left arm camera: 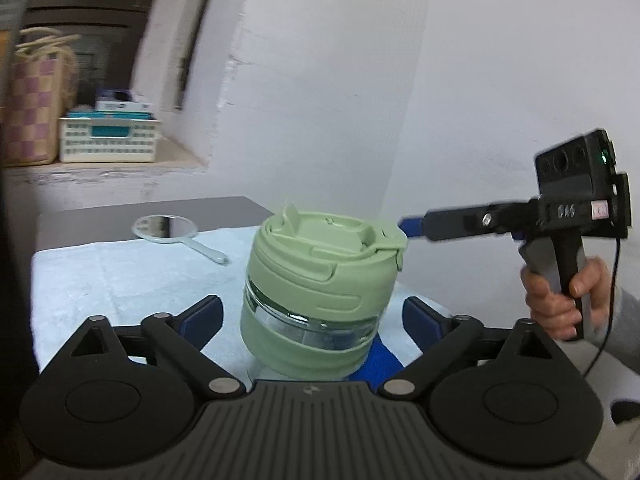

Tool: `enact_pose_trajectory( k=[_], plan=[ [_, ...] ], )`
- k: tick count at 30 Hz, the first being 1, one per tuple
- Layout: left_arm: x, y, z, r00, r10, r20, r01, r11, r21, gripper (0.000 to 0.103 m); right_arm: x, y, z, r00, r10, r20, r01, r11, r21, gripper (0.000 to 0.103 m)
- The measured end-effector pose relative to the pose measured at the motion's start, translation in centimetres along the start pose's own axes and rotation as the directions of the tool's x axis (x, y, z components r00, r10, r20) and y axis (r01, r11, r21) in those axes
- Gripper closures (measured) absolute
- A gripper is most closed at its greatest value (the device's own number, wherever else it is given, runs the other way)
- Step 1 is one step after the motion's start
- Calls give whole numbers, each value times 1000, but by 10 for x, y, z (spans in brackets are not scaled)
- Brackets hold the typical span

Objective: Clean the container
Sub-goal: 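Pull the blue cloth away from the jar with the right gripper, then tilt the jar base toward the cloth with the left gripper while the right gripper holds the blue cloth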

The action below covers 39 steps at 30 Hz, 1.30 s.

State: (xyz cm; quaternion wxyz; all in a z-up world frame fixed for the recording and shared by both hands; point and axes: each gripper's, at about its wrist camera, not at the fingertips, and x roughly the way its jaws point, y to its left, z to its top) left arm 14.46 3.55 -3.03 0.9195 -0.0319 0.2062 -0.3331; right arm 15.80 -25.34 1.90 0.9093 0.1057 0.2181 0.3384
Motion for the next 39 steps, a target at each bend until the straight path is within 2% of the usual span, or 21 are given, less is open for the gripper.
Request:
enact_pose_trajectory(
  k=[8,15,17,21,26,31,34,35,37,38,39],
  plan=[
    [-8,-29,9,989,148,28,-147,987,-62,2,7,-19,-5,996,-88,-33,90,994,55,21],
    [1,-52,21,977,211,15,-208,971,-118,1,16,-35,-14,992,-117,-43,120,990,77,21],
    [5,-58,22,968,251,18,-247,961,-129,1,19,-37,-15,991,-121,-48,125,989,80,21],
    [12,-70,24,929,370,23,-362,918,-161,1,23,-39,-19,990,-131,-57,136,987,85,21],
    [18,-83,33,914,403,41,-390,903,-180,1,28,-41,-25,987,-146,-64,152,984,90,21],
    [27,-89,37,885,466,22,-456,874,-171,1,33,-45,-27,988,-140,-69,147,984,105,21],
    [29,-86,35,881,473,12,-461,865,-199,1,32,-45,-29,988,-140,-67,146,984,104,21],
    [29,-85,34,877,480,7,-469,860,-199,3,31,-45,-29,988,-141,-66,147,984,103,21],
    [32,-85,33,864,504,-3,-495,848,-188,14,30,-44,-30,988,-142,-65,148,984,99,21],
    [32,-84,33,857,515,-4,-506,842,-186,15,30,-44,-30,988,-143,-64,149,984,97,21],
    [30,-82,32,858,513,-3,-503,842,-196,15,29,-44,-30,987,-146,-63,152,984,99,21]
  ],
)
